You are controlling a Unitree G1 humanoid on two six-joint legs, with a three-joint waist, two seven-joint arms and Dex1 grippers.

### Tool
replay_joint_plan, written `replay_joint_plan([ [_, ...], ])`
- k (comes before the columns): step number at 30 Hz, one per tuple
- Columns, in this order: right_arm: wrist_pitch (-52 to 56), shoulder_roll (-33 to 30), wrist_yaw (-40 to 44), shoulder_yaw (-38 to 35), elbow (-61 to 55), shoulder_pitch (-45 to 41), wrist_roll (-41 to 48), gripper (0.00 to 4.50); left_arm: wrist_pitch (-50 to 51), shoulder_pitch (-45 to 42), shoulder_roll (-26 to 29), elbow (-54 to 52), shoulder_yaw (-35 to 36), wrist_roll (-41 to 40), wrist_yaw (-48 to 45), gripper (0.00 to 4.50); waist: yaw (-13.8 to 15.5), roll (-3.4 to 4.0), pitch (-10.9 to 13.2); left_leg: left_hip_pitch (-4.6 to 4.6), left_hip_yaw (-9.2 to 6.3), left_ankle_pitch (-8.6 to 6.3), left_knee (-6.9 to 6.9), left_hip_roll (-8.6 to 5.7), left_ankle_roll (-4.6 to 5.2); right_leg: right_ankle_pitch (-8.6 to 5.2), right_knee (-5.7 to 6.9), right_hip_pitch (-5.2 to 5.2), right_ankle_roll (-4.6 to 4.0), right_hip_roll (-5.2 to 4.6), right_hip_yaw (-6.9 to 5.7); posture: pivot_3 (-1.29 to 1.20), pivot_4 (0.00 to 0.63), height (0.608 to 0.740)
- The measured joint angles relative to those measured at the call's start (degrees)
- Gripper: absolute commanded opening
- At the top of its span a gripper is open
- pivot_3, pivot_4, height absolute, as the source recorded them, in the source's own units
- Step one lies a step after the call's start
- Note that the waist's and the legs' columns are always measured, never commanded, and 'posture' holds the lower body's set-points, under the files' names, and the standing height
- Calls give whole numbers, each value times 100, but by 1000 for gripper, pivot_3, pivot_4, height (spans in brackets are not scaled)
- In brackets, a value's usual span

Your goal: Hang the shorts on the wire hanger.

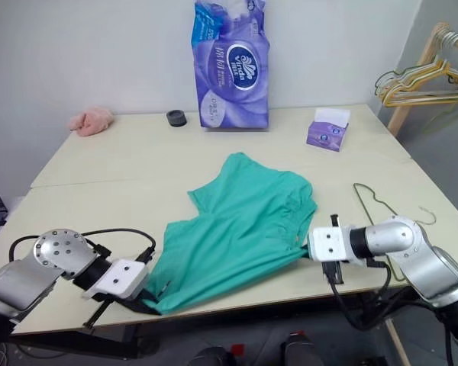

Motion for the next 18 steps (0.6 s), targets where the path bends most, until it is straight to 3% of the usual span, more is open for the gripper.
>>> replay_joint_plan([
  [8,144,-276,222,6,-302,320,-66,20,174,-132,147,-273,-216,-120,-25,0,64,-19,10,18,19,0,-6,7,0,-5,-1,8,-2,15,14,-84,79,740],
  [18,224,-269,45,-43,-204,328,-292,20,877,-350,-268,-379,-262,-22,-60,0,59,-22,12,19,20,-1,-9,13,1,-6,-1,6,-3,23,17,-94,77,740],
])
